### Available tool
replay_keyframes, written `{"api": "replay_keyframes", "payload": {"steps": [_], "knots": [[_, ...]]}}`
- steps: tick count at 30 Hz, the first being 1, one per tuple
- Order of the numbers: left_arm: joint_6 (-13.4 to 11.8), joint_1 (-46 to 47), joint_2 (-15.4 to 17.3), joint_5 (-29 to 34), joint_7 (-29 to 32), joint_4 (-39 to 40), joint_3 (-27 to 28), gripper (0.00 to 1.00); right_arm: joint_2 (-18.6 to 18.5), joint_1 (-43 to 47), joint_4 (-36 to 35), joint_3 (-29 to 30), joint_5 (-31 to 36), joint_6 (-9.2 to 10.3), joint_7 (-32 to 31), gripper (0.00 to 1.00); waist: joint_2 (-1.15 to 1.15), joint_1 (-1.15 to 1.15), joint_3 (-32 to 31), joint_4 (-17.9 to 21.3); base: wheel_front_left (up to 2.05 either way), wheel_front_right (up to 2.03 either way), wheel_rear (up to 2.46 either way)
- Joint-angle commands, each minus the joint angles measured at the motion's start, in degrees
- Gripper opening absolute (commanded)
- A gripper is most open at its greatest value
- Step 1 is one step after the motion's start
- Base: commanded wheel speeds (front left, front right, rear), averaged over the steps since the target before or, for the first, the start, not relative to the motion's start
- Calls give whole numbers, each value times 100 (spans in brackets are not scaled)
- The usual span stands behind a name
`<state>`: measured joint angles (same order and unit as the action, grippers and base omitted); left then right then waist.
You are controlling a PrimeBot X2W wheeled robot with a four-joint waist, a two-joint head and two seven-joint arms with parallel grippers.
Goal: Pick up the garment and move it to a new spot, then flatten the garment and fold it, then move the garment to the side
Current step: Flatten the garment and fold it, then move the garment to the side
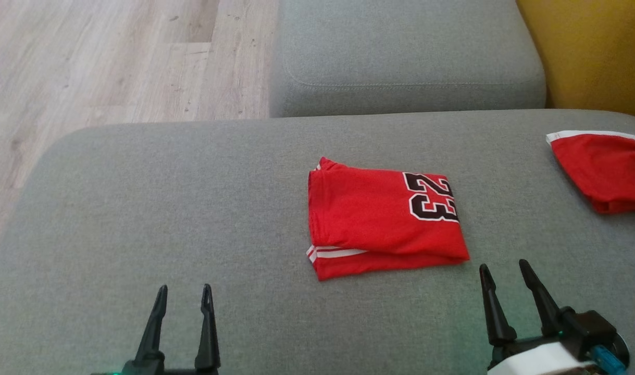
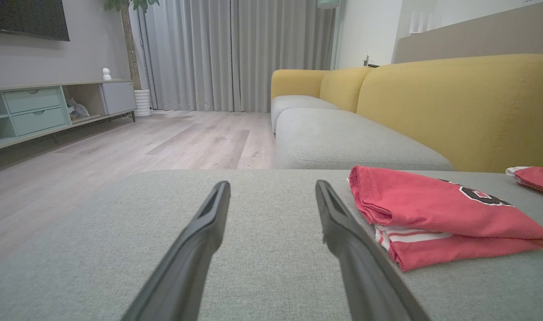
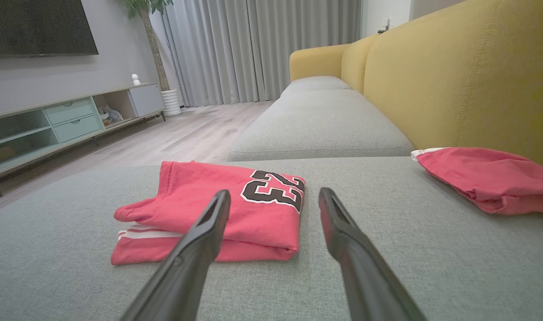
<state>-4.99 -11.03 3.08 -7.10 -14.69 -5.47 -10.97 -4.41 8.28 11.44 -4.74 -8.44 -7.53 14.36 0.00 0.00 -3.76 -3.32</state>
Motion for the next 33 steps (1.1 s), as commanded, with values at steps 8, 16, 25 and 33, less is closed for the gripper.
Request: {"api": "replay_keyframes", "payload": {"steps": [8, 16, 25, 33], "knots": [[-25, 213, -20, -14, -30, 191, 240, 100, 2, -192, -125, -195, 71, 4, 63, 100, 0, 0, 30, 133, 0, 0, 0], [2, 204, -20, -27, -30, 217, 239, 100, 27, -225, -58, -195, 59, 4, 63, 100, 0, 0, 109, 286, 0, 0, 0], [34, 322, -20, 99, -30, 376, 191, 100, -15, -947, 629, -335, -105, 4, 63, 100, 0, 0, 648, 506, 0, 0, 0], [24, 824, -20, 324, -30, 659, 37, 100, -227, -2657, 2008, -776, -1124, 4, -84, 100, 0, 0, 1382, 522, 0, 0, 0]]}}
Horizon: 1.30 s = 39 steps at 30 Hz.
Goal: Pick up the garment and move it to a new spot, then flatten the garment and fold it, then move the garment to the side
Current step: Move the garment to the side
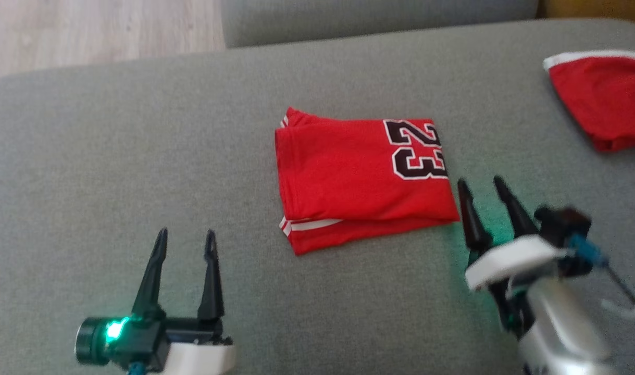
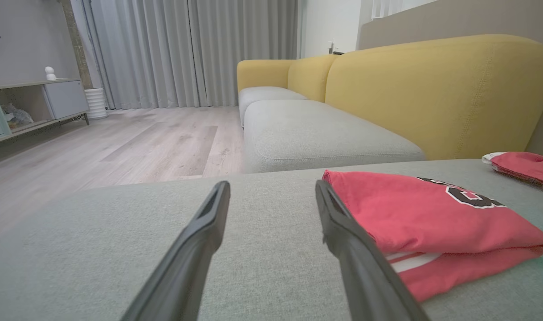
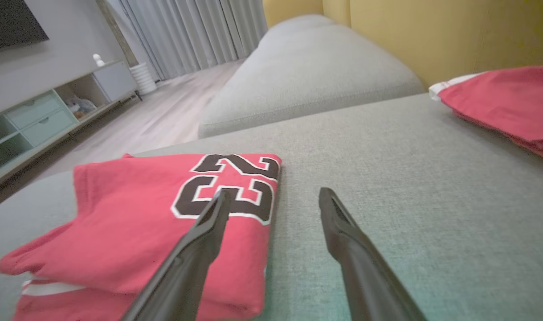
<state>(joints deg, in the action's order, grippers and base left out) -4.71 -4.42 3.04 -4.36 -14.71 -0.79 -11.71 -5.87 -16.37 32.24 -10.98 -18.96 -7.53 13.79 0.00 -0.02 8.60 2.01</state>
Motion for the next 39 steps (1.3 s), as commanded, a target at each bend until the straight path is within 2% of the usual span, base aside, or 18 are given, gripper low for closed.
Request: {"api": "replay_keyframes", "payload": {"steps": [1, 6, 12, 13, 15, 19, 25, 28, 33, 39], "knots": [[-4, 204, -16, 64, -29, 199, 79, 100, -103, -371, 96, -180, -220, 4, -140, 100, 0, 2, 187, -28, 0, 0, 0], [-9, 375, -16, 115, -29, 174, -73, 100, -170, -1039, 804, -389, -924, 4, -862, 100, 0, 2, 335, -139, 0, 0, 0], [-14, 472, -16, 79, -29, 82, -180, 100, -212, -1429, 1219, -717, -1582, 4, -1267, 100, 0, 2, 463, -239, 0, 0, 0], [-14, 498, -16, 72, -29, 65, -200, 100, -219, -1481, 1277, -796, -1727, 4, -1379, 92, 0, 2, 489, -261, 0, 0, 0], [-20, 554, -16, 44, -29, 32, -232, 100, -276, -1571, 1349, -906, -1995, 4, -1505, 0, 0, 2, 533, -307, 0, 0, 0], [-103, 653, -16, -38, -29, 35, -233, 100, -479, -1705, 1278, -1083, -2391, 4, -1472, 0, 0, 2, 608, -330, 0, 0, 0], [-192, 709, -16, -446, -29, 139, -135, 100, -1164, -1932, 991, -1380, -2503, 4, -1274, 0, 0, 2, 755, -140, 0, 0, 0], [-79, 822, -16, -661, -29, 250, -138, 100, -1622, -2130, 806, -1480, -2420, 4, -1255, 0, 0, 2, 927, -22, 0, 0, 0], [122, 1083, -16, -643, -29, 428, -121, 100, -2496, -2470, 553, -1465, -2193, 4, -1296, 0, 0, 2, 1265, 130, 0, 0, 0], [226, 1318, -16, -593, -29, 562, -172, 100, -3622, -2730, 397, -1078, -1973, 4, -1367, 0, 0, 2, 1624, 162, 0, 0, 0]]}}
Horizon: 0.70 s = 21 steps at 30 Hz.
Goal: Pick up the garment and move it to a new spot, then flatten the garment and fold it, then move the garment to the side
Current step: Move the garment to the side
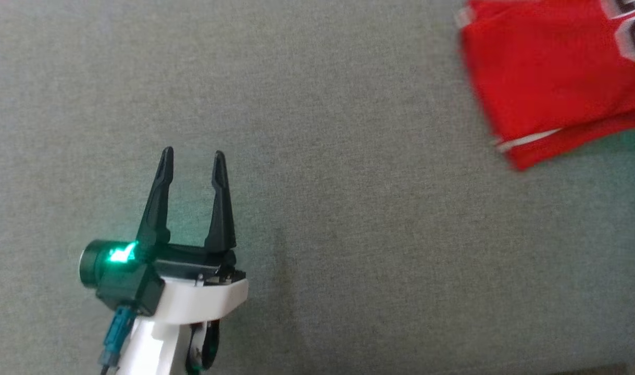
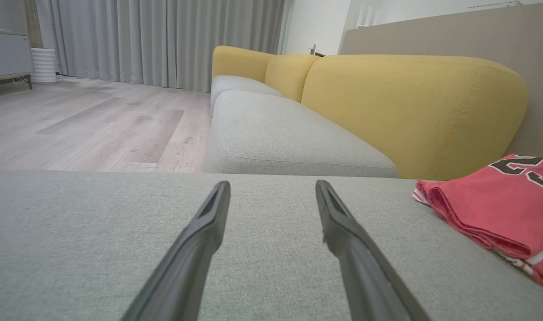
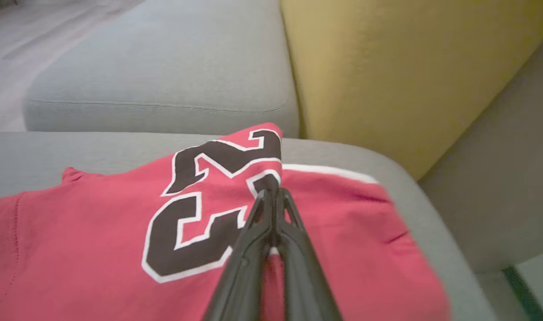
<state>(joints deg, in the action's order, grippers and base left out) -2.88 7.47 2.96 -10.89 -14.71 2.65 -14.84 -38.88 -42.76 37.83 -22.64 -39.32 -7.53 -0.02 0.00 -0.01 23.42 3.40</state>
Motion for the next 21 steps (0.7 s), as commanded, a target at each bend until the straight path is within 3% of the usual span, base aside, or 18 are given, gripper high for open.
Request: {"api": "replay_keyframes", "payload": {"steps": [1, 6, 7, 8, 9, 14, 21], "knots": [[47, 163, -8, 65, -29, 235, 130, 100, -480, -136, -180, 179, 125, 4, 10, 0, 0, 1, 198, 18, 0, 0, 0], [52, 306, -8, 95, -29, 257, 77, 100, -1015, -287, -127, 700, 325, 4, 20, 0, 0, 1, 449, -23, 0, 0, 0], [55, 331, -8, 94, -29, 242, 66, 100, -1076, -305, -74, 799, 389, 4, -2, 10, 0, 1, 485, -35, 0, 0, 0], [58, 354, -8, 96, -29, 231, 60, 100, -1118, -326, -21, 897, 482, 4, -9, 96, 0, 1, 504, -44, 0, 0, 0], [58, 370, -8, 89, -29, 219, 61, 100, -1132, -350, 10, 992, 587, 4, 8, 100, 0, 1, 513, -54, 0, 0, 0], [65, 391, -8, 31, -29, 129, 124, 100, -921, -298, 74, 1311, 994, 4, 105, 100, 0, 1, 389, -86, 0, 0, 0], [6, 215, -8, 17, -29, -151, 177, 100, 329, 497, -288, 1378, 1562, 4, 306, 100, 0, 1, -317, -169, 0, 0, 0]]}}
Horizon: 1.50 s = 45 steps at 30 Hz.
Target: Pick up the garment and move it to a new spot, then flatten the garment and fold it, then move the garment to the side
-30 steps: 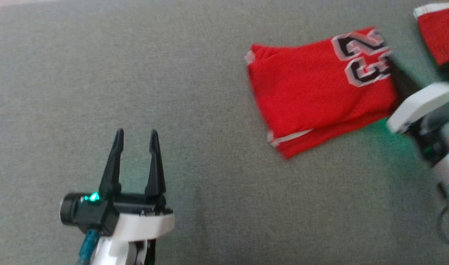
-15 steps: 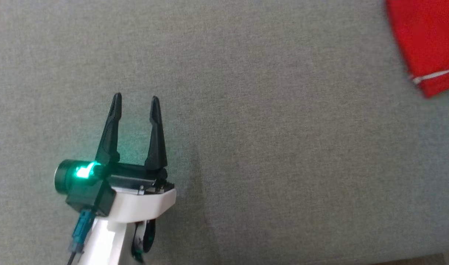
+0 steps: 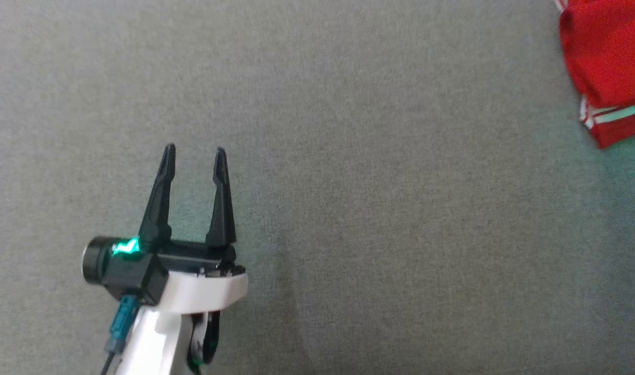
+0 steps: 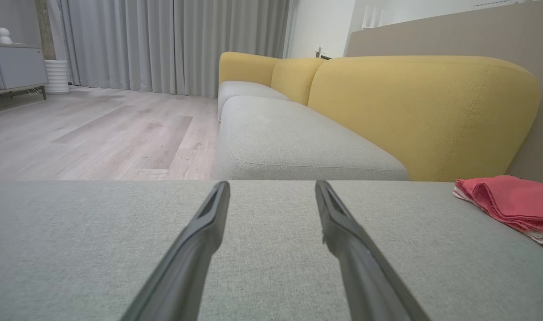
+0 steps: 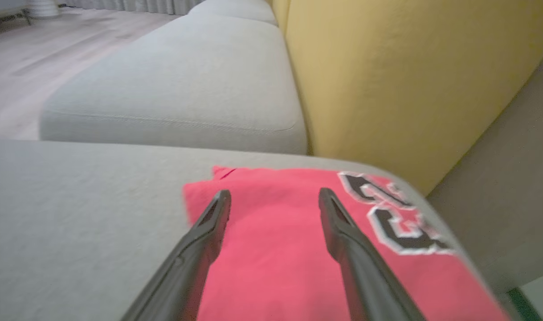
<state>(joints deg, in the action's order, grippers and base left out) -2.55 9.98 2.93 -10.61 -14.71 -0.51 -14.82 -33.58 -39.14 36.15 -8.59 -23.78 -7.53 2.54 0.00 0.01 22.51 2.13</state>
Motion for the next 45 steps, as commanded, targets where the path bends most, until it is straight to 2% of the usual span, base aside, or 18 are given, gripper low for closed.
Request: {"api": "replay_keyframes", "payload": {"steps": [1, 7, 12, 18, 25, 40, 41, 45], "knots": [[-46, -77, -5, -4, -29, 132, 179, 100, 10, 299, -182, -54, 60, 4, 106, 100, 0, -1, -329, -56, 0, 0, 0], [-134, -401, -5, -37, -29, -149, 147, 100, 1194, 1279, -287, -509, 161, 4, 715, 100, 0, -1, -1077, -220, 0, 0, 0], [-236, -808, -5, -48, -29, -376, 189, 100, 1925, 2007, -75, -614, 289, 4, 1227, 100, 0, -1, -1711, -303, 0, 0, 0], [-243, -1302, -5, -7, -29, -153, 460, 100, 2589, 3096, -1435, -221, 1067, 4, 1243, 100, 0, -1, -2190, -336, 0, 0, 0], [-101, -1715, -5, -8, -29, -11, 624, 100, 2955, 4151, -2625, 195, 1691, 4, 1244, 100, 0, -1, -2401, -373, 0, 0, 0], [-138, -1828, -5, 177, -29, -154, 657, 100, 3057, 4449, -3024, 327, 1855, 4, 1245, 100, 0, -1, -2434, -283, 0, 0, 0], [-108, -1980, 10, 155, 0, -316, 446, 0, 3070, 4603, -2815, 437, 1820, 0, 1183, 0, 0, -1, -2434, -282, 0, 0, 0], [-92, -2016, 7, 101, 5, -536, 413, 0, 3073, 4640, -2601, 413, 1747, 0, 1172, 0, 0, -1, -2431, -280, 0, 0, 0]]}}
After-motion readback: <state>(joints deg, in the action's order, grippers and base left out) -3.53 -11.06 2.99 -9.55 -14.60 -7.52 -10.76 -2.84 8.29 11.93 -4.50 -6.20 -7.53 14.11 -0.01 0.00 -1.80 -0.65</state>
